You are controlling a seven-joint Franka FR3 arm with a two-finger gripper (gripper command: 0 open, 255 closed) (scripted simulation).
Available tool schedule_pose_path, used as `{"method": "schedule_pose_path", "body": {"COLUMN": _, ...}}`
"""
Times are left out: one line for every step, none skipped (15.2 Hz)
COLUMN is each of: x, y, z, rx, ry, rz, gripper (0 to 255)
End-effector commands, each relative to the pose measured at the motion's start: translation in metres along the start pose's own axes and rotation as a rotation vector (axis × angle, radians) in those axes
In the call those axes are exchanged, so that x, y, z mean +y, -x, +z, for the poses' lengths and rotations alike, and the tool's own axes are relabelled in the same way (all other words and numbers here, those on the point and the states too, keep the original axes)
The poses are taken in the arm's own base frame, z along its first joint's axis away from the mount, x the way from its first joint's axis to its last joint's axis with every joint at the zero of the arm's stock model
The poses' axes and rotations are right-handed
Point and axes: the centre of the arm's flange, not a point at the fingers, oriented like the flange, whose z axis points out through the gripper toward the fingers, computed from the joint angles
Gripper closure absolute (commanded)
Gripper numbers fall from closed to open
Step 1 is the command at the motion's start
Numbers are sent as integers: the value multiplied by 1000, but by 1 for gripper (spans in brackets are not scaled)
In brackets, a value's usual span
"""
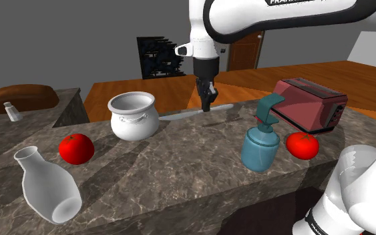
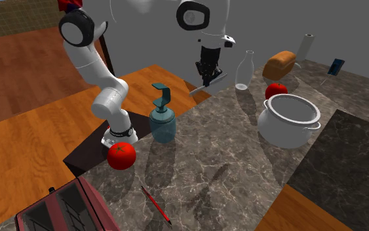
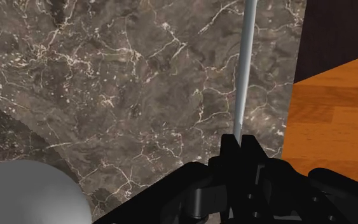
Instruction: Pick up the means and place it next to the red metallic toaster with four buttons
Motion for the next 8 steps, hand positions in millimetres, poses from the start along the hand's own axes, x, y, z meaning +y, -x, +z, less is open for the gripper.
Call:
{"method": "schedule_pose_path", "body": {"x": -1, "y": 1, "z": -10, "rx": 0, "ry": 0, "rz": 0, "gripper": 255}}
{"method": "schedule_pose_path", "body": {"x": -1, "y": 2, "z": -16, "rx": 0, "ry": 0, "rz": 0, "gripper": 255}}
{"method": "schedule_pose_path", "body": {"x": -1, "y": 2, "z": -21, "rx": 0, "ry": 0, "rz": 0, "gripper": 255}}
{"method": "schedule_pose_path", "body": {"x": -1, "y": 2, "z": -26, "rx": 0, "ry": 0, "rz": 0, "gripper": 255}}
{"method": "schedule_pose_path", "body": {"x": -1, "y": 3, "z": -31, "rx": 0, "ry": 0, "rz": 0, "gripper": 255}}
{"method": "schedule_pose_path", "body": {"x": -1, "y": 3, "z": -37, "rx": 0, "ry": 0, "rz": 0, "gripper": 255}}
{"method": "schedule_pose_path", "body": {"x": -1, "y": 3, "z": -42, "rx": 0, "ry": 0, "rz": 0, "gripper": 255}}
{"method": "schedule_pose_path", "body": {"x": -1, "y": 3, "z": -42, "rx": 0, "ry": 0, "rz": 0, "gripper": 255}}
